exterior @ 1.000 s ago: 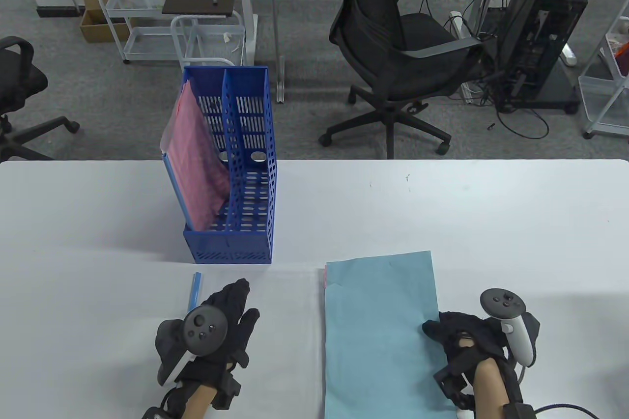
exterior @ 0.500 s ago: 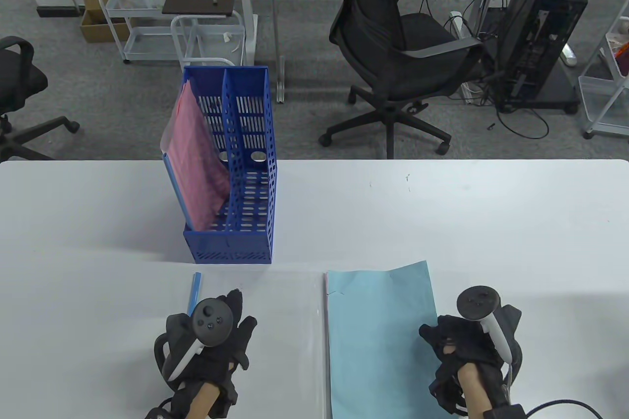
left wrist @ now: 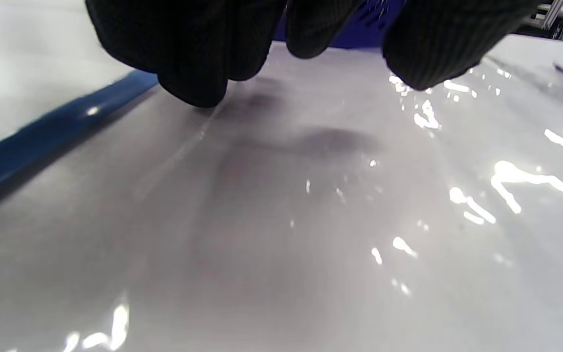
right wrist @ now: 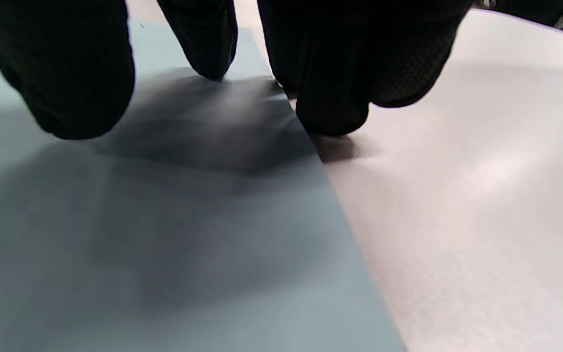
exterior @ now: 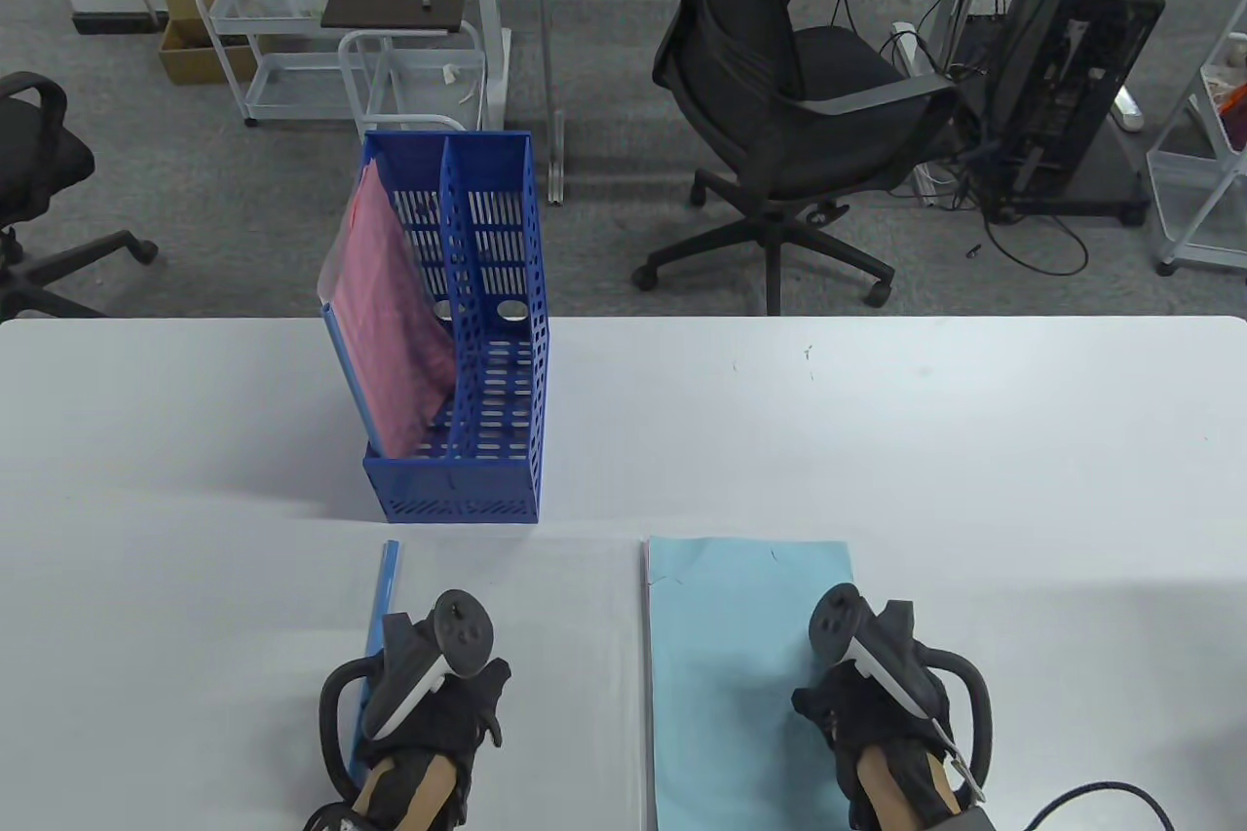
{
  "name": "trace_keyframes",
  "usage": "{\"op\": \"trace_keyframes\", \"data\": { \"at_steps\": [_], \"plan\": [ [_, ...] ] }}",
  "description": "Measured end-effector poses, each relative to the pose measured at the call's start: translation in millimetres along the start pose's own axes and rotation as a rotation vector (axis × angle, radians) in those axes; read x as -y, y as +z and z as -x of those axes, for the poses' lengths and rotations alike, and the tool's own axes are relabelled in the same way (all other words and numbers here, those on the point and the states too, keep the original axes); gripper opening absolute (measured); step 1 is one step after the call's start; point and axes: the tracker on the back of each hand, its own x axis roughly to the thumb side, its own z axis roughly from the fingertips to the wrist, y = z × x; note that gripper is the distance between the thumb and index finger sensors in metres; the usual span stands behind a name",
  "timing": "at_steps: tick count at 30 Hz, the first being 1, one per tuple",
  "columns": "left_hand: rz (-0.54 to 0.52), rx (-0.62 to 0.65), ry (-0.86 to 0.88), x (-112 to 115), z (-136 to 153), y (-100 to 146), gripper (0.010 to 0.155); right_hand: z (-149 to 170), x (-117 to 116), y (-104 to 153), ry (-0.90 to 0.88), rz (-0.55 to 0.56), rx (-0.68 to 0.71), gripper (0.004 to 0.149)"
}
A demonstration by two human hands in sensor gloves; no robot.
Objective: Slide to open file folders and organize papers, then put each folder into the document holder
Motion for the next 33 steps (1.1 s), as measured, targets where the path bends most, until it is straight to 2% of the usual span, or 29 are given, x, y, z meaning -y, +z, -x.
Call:
{"op": "trace_keyframes", "data": {
  "at_steps": [3,8,22,25,30,33],
  "plan": [
    [0.011,-0.001,-0.045,3.4,-4.6,-2.5,0.080,-8.3,-1.9,1.4,0.080,0.026,-0.008,0.083],
    [-0.005,-0.037,-0.105,6.8,-8.2,-6.9,0.084,-8.5,-2.2,1.3,0.077,0.025,-0.007,0.082],
    [-0.030,-0.017,-0.012,7.4,-8.3,-8.6,0.081,-9.8,-2.0,1.1,0.087,0.021,-0.003,0.082],
    [-0.037,0.014,0.109,3.2,-2.1,-7.6,0.080,-9.9,-1.9,0.8,0.087,0.020,-0.002,0.082],
    [0.001,0.092,0.483,-13.6,19.7,-3.0,0.078,-10.2,-1.8,0.6,0.093,0.020,0.000,0.082],
    [0.105,0.185,0.732,-21.0,31.0,-1.8,0.078,-10.4,-1.7,0.5,0.094,0.019,0.001,0.082]
  ]
}}
